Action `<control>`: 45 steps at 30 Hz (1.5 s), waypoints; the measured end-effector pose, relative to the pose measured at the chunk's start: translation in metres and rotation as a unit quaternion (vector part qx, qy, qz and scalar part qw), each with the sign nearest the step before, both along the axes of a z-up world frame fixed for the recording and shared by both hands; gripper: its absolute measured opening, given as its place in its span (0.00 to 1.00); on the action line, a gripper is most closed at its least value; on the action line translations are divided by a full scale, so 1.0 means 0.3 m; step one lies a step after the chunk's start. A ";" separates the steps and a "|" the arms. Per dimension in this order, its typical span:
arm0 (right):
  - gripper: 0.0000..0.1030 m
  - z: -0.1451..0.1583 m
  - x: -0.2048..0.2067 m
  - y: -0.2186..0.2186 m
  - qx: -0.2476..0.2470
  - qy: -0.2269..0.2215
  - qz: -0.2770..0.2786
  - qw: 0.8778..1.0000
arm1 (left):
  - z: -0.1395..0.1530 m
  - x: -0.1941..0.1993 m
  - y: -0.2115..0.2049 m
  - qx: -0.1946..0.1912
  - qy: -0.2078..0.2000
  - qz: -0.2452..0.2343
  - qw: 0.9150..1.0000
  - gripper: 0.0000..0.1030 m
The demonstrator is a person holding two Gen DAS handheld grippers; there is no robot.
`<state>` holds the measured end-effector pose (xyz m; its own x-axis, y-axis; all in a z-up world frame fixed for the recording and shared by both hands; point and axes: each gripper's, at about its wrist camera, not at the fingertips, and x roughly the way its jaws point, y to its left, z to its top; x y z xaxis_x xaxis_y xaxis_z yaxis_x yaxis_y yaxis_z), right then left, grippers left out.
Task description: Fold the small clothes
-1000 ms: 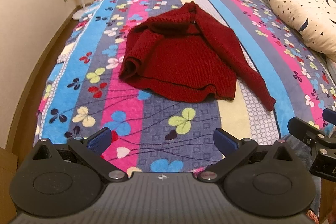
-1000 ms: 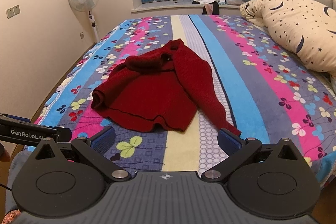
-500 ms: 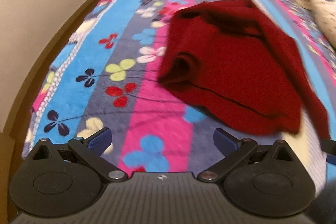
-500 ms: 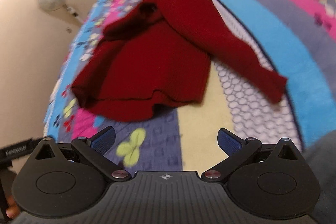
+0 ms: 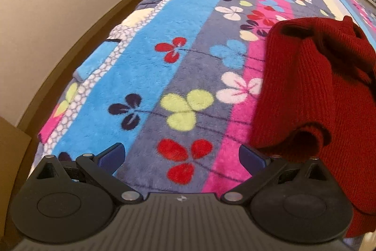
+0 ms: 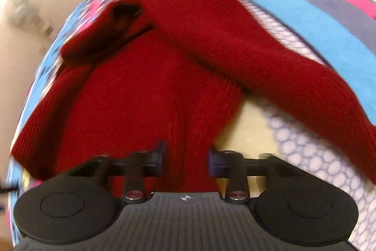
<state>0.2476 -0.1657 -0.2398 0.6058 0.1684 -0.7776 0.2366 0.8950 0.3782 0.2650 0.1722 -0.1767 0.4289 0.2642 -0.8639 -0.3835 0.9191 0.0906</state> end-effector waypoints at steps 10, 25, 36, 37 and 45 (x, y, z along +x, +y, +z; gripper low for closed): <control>0.04 0.165 -0.105 -0.500 -0.006 -0.038 -0.041 0.998 | -0.025 0.115 -0.099 -0.020 -0.006 -0.061 0.998 1.00; 0.48 0.087 -0.139 -0.390 -0.032 -0.041 -0.056 0.997 | -0.031 0.038 -0.157 -0.010 -0.019 -0.194 0.981 1.00; 0.55 -0.048 -0.147 -0.226 -0.136 -0.028 0.023 0.990 | -0.129 0.083 -0.333 -0.008 0.007 -0.293 0.956 1.00; 0.55 -0.051 -0.128 -0.213 -0.161 -0.045 0.022 0.986 | -0.136 0.102 -0.326 0.003 0.007 -0.277 0.961 1.00; 0.54 0.011 0.031 -0.288 -0.185 -0.120 -0.016 0.975 | -0.109 0.262 -0.185 -0.062 -0.013 -0.180 0.982 1.00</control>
<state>0.2569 -0.2523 -0.2365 0.7782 -0.1181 -0.6168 0.2110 0.9742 0.0796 0.3436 0.1166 -0.2095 0.4982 -0.0158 -0.8669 -0.0323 0.9988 -0.0368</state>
